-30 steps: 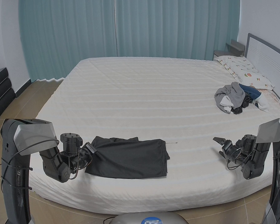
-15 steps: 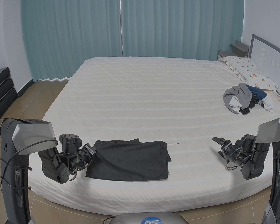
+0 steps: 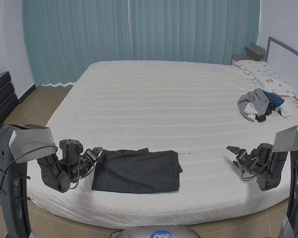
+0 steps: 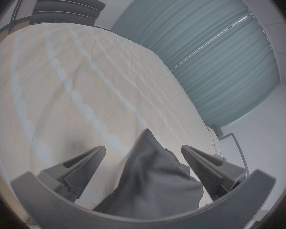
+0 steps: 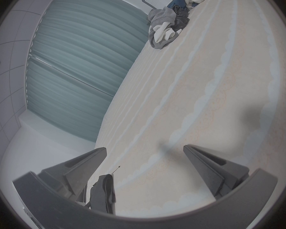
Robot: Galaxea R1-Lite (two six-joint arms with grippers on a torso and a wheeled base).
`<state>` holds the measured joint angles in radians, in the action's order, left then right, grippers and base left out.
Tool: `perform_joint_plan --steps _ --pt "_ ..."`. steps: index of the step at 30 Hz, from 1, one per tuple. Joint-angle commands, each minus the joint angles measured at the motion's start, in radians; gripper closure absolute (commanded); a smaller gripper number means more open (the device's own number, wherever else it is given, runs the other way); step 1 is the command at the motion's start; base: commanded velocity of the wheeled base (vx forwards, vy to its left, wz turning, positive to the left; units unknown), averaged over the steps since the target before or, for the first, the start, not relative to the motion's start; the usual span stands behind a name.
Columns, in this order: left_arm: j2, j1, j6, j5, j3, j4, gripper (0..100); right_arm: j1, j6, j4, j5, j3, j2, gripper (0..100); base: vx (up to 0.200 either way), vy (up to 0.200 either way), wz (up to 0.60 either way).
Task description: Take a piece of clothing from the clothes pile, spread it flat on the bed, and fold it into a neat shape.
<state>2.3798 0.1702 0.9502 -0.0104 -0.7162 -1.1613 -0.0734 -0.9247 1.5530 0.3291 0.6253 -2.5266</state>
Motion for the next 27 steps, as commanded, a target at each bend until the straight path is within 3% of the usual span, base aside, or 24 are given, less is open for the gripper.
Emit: perform_joint_plan --steps 1,11,17,23,27 --pt "-0.016 -0.031 0.004 0.004 -0.002 0.002 0 0.0 0.001 0.012 -0.001 -0.018 0.003 0 0.0 0.0 0.0" --pt "-0.097 -0.066 -0.007 0.021 0.0 0.055 0 0.018 0.069 0.01 -0.002 -0.024 -0.014 0 0.0 0.0 0.0" --pt "-0.2 -0.069 -0.047 0.001 0.02 0.048 0 0.03 0.102 0.01 -0.042 -0.138 0.069 0 0.0 0.0 0.0" --pt "-0.499 -0.017 -0.084 0.0 0.149 0.048 0 0.066 0.178 0.01 -0.071 -0.346 0.39 0 0.0 0.0 0.0" --pt "-0.692 0.028 -0.163 -0.002 0.215 0.048 0 0.119 0.333 0.01 -0.082 -0.526 0.672 0 0.0 0.0 0.0"
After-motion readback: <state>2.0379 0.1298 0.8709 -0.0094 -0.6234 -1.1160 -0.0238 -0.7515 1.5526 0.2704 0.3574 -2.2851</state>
